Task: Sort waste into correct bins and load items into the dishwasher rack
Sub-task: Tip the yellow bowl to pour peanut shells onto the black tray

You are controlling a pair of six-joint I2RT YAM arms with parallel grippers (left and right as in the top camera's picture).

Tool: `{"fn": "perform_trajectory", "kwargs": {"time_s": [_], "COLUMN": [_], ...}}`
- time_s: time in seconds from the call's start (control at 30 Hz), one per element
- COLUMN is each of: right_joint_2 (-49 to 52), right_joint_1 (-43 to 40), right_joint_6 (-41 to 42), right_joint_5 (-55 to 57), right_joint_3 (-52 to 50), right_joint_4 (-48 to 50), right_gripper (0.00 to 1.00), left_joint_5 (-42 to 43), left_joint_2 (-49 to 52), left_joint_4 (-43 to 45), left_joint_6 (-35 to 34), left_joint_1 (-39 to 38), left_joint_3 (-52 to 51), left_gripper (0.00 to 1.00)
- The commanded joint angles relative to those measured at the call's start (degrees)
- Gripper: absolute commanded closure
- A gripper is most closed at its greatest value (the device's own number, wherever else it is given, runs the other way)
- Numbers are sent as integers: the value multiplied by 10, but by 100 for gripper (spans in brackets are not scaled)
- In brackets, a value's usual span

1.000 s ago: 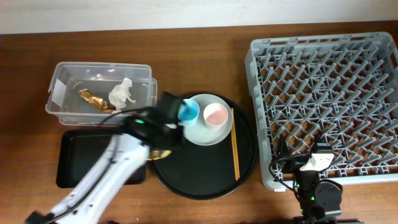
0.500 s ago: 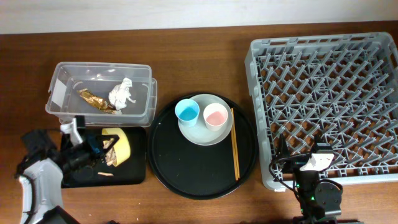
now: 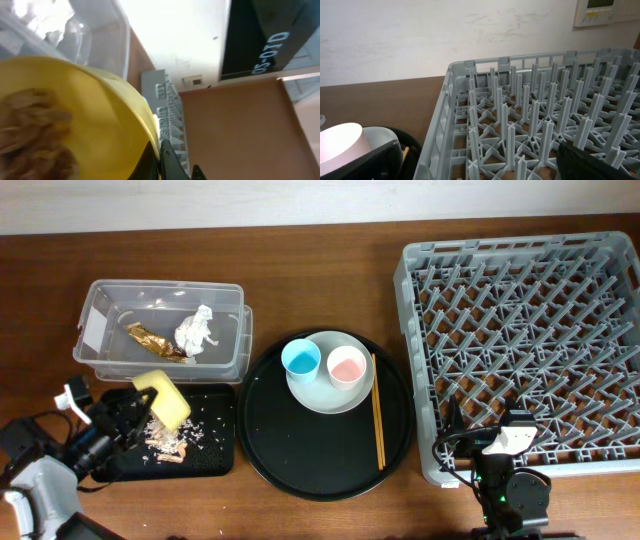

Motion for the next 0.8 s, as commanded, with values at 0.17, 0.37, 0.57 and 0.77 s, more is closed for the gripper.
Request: {"fn": "perform_trajectory", "kwargs": {"time_s": [0.17, 0.37, 0.57, 0.77], "right_joint_2": [-3, -3, -3, -3], "right_joint_1": [-4, -4, -4, -4], "right_joint_6": [-2, -2, -2, -2], "right_joint_5": [-1, -1, -1, -1], "right_joint_3": [-3, -3, -3, -3], "right_joint_4": [-4, -4, -4, -4], "right_gripper": [1, 1, 1, 1], "left_joint_5": [88, 89, 83, 85], "left_joint_2": [-6, -6, -6, -7], "left_joint_4": [21, 64, 103, 74], "left_joint_6": [6, -104, -100, -126], "left_joint_1": [24, 24, 24, 16], "left_joint_3": [-3, -3, -3, -3], "left_gripper": [100, 100, 100, 100]}}
